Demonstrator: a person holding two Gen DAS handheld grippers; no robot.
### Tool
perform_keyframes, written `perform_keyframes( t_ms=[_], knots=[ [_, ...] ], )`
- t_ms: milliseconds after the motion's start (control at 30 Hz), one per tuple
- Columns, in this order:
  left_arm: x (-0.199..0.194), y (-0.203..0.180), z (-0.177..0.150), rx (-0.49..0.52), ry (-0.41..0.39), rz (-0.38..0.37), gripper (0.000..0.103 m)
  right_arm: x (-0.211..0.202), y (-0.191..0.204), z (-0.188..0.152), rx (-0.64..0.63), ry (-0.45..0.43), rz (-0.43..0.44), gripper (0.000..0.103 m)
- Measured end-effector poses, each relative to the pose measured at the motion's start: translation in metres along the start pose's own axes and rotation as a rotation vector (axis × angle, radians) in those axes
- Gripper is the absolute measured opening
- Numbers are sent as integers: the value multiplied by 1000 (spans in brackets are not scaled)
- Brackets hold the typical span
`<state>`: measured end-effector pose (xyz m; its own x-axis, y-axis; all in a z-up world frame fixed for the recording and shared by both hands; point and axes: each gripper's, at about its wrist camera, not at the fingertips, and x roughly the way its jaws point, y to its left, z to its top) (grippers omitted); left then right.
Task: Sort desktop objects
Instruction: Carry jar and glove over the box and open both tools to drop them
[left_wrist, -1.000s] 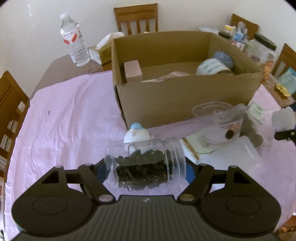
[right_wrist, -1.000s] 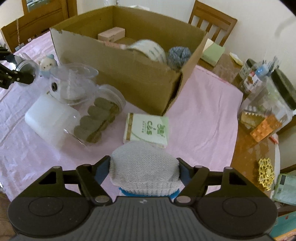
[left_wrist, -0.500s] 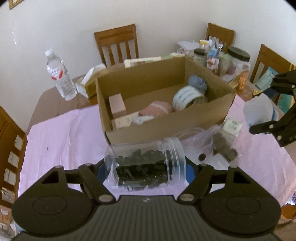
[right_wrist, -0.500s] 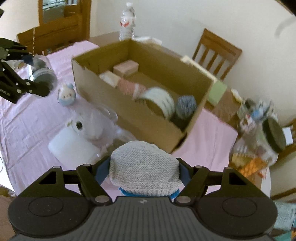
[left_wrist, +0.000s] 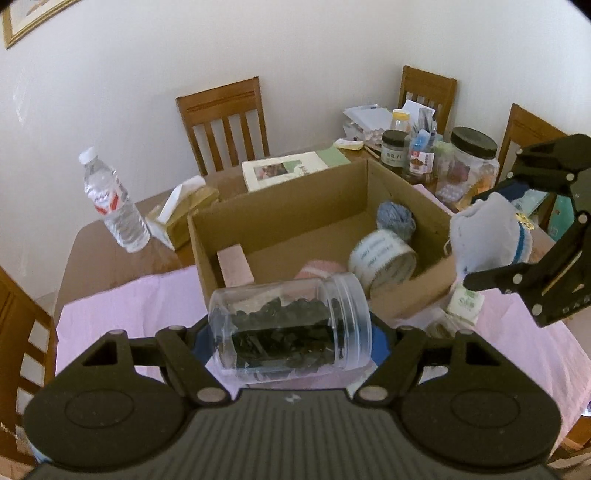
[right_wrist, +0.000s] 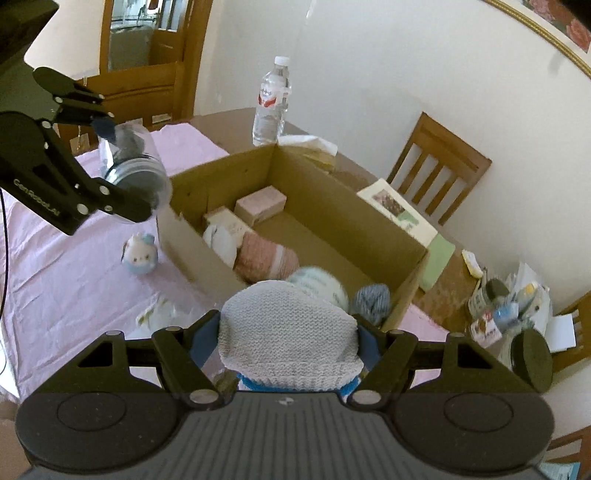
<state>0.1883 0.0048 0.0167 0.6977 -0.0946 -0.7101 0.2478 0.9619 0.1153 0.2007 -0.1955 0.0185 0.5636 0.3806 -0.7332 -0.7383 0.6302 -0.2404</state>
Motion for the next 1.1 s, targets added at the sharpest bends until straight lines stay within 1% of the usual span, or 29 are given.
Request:
perform_keyframes(
  t_ms=[200,500,667,733,767,800,833,933,1000,1100],
  knots=[
    [18,6,22,20,-1,-21,77,12,-11,20,-17,-15,5,79],
    [51,16,55,50,-12,-10,77,42,-38,50,-28,-11,6,79],
    [71,22,70,47,-10,-10,77,62,-50,63,-35,-9,-7,79],
    [80,26,74,38,-5,-10,78,72,-52,68,-47,-4,-27,79],
    [84,28,76,25,-4,-7,80,77,-53,71,-48,-2,-38,80],
    [87,30,77,11,-2,-10,86,81,-54,72,-45,-2,-47,85],
    [88,31,78,6,-3,-18,88,84,-55,73,-40,0,-50,91],
    [92,31,79,21,2,-15,89,86,-58,73,-23,-24,-42,100],
    [92,30,78,27,11,-8,90,86,-58,72,-18,-23,-34,101],
    [89,30,78,24,27,-21,91,87,-59,71,-15,-7,-35,101]
  ],
)
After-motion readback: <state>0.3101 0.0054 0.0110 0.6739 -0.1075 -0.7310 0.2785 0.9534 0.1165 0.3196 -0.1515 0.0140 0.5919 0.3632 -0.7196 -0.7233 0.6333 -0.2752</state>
